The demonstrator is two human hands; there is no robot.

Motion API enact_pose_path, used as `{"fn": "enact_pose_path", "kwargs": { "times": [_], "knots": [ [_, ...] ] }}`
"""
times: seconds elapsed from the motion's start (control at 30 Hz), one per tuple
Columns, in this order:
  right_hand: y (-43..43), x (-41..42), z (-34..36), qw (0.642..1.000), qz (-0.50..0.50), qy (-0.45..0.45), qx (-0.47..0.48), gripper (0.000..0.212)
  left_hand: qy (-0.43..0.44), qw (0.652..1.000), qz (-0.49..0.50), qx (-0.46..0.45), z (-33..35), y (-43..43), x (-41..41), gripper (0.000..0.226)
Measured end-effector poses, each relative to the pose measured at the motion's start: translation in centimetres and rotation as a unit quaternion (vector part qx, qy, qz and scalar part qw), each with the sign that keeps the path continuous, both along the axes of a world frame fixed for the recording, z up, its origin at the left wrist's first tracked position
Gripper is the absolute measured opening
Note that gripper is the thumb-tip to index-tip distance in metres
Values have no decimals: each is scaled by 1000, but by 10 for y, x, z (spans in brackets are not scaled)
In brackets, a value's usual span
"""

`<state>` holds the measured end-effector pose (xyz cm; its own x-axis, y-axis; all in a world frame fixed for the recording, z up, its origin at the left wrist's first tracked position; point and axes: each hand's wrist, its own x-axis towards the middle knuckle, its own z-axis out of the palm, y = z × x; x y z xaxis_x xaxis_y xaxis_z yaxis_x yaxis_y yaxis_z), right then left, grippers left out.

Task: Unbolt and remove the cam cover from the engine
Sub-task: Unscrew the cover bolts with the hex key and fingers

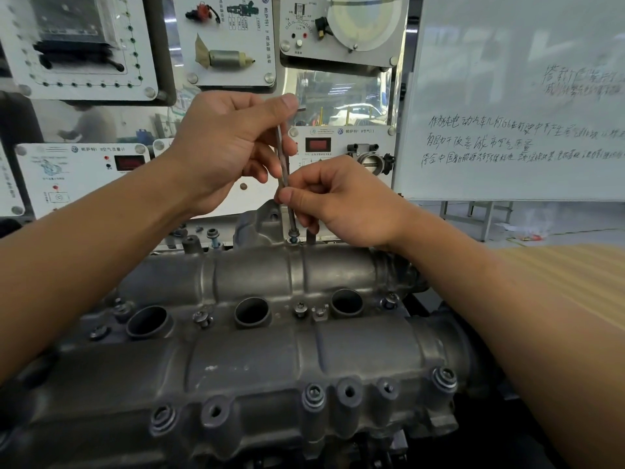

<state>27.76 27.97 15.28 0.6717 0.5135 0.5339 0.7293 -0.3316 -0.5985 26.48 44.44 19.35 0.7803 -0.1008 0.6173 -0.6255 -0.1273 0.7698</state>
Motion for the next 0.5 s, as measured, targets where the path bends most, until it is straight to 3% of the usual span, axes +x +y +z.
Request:
{"fn": "enact_pose_path", "kwargs": {
  "times": [0.13,0.27,0.5],
  "knots": [
    [0,-3,0,1000,8,-1,-11,23,67,997,7,-45,2,-1,-2,31],
    [0,-3,0,1000,6,7,-1,23,149,986,-59,-53,5,3,-4,27],
    [0,-2,1,999,-10,22,31,26,156,973,-166,-40,6,6,-3,26]
  ]
}}
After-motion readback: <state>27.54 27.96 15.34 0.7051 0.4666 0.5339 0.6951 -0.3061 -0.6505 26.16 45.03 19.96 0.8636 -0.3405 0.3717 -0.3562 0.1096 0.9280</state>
